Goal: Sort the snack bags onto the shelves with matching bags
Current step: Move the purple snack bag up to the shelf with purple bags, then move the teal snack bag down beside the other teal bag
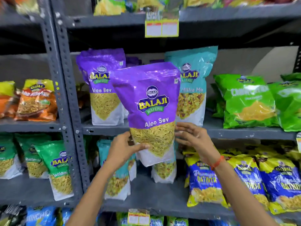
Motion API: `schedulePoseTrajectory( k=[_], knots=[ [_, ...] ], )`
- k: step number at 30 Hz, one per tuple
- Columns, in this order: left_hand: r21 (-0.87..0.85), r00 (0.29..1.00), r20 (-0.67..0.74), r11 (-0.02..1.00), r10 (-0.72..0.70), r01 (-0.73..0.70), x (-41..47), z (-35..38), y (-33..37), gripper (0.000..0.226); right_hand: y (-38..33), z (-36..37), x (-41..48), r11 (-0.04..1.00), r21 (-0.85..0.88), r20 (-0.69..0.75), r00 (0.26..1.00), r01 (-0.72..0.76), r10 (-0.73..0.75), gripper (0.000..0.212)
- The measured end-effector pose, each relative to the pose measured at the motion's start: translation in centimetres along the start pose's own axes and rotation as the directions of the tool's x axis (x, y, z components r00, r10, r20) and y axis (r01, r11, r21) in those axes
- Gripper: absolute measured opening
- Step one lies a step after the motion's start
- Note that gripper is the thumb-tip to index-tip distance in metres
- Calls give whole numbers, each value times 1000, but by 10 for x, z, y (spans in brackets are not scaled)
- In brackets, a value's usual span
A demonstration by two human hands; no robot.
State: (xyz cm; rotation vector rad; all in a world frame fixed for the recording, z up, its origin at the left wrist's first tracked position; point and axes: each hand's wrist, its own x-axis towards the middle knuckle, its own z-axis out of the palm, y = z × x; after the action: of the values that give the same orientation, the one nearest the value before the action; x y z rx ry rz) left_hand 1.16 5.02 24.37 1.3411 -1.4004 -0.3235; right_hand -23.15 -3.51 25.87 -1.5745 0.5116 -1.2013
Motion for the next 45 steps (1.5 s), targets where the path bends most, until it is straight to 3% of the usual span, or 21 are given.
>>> schedulePoseTrajectory(
  k=[6,8,12,16,22,25,27,29,32,34,37,40,42,45],
  knots=[
    [95,990,-51,987,133,-128,39,-25,54,26,-37,11,44,987,-36,-2,988,154,-155,30],
    [196,983,-100,972,154,-133,55,-29,61,30,-40,21,59,980,-89,8,984,180,-180,33],
    [323,981,-175,946,83,-22,89,-31,54,75,-41,42,83,954,-212,26,977,212,-212,45],
    [304,981,-193,950,-13,72,108,-23,45,56,-34,57,95,944,-266,41,980,197,-193,46],
    [255,978,-206,963,-27,81,121,-16,33,54,-20,62,108,925,-355,1,990,133,-143,49],
    [320,966,-258,945,23,63,114,-9,35,49,-16,65,103,918,-341,-55,970,205,-237,44],
    [412,934,-328,911,140,8,104,4,36,74,-15,66,99,865,-381,-158,899,325,-408,36],
    [547,842,-414,834,346,-74,89,22,43,91,-18,67,95,752,-518,-238,776,408,-584,32],
    [634,683,-392,719,616,-286,81,47,58,74,-27,65,92,609,-645,-283,597,462,-751,26],
    [575,665,-336,704,667,-416,87,63,63,63,-29,59,91,562,-694,-308,520,450,-797,26],
    [480,718,-239,722,653,-497,100,87,64,55,-26,40,91,585,-706,-384,478,400,-790,34],
    [329,884,-114,857,453,-396,113,106,63,56,-20,14,90,648,-714,-479,490,265,-728,46],
    [249,956,-37,929,291,-273,123,115,63,61,-17,-3,91,718,-674,-527,565,176,-634,62],
    [214,997,11,974,72,-73,132,125,69,56,-13,-25,93,846,-531,-572,720,39,-392,78]
  ],
)
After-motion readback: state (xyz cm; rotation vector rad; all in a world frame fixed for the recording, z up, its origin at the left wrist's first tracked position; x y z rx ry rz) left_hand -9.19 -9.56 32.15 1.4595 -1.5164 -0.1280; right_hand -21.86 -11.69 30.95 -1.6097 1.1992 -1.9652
